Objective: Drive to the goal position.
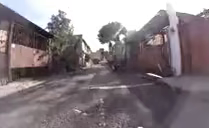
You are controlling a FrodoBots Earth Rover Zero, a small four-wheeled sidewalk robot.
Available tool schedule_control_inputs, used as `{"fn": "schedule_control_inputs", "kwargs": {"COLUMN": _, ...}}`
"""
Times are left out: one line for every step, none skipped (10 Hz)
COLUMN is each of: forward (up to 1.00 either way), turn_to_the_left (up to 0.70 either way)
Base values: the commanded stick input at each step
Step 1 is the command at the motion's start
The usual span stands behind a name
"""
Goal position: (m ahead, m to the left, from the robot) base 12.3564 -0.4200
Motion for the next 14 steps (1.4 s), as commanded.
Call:
{"fn": "schedule_control_inputs", "kwargs": {"forward": 1.0, "turn_to_the_left": 0.0}}
{"fn": "schedule_control_inputs", "kwargs": {"forward": 1.0, "turn_to_the_left": 0.0}}
{"fn": "schedule_control_inputs", "kwargs": {"forward": 1.0, "turn_to_the_left": 0.0}}
{"fn": "schedule_control_inputs", "kwargs": {"forward": 1.0, "turn_to_the_left": 0.0}}
{"fn": "schedule_control_inputs", "kwargs": {"forward": 1.0, "turn_to_the_left": 0.0}}
{"fn": "schedule_control_inputs", "kwargs": {"forward": 1.0, "turn_to_the_left": 0.0}}
{"fn": "schedule_control_inputs", "kwargs": {"forward": 1.0, "turn_to_the_left": 0.0}}
{"fn": "schedule_control_inputs", "kwargs": {"forward": 1.0, "turn_to_the_left": 0.0}}
{"fn": "schedule_control_inputs", "kwargs": {"forward": 1.0, "turn_to_the_left": 0.0}}
{"fn": "schedule_control_inputs", "kwargs": {"forward": 1.0, "turn_to_the_left": 0.0}}
{"fn": "schedule_control_inputs", "kwargs": {"forward": 1.0, "turn_to_the_left": 0.0}}
{"fn": "schedule_control_inputs", "kwargs": {"forward": 1.0, "turn_to_the_left": 0.0}}
{"fn": "schedule_control_inputs", "kwargs": {"forward": 1.0, "turn_to_the_left": 0.0}}
{"fn": "schedule_control_inputs", "kwargs": {"forward": 1.0, "turn_to_the_left": 0.0}}
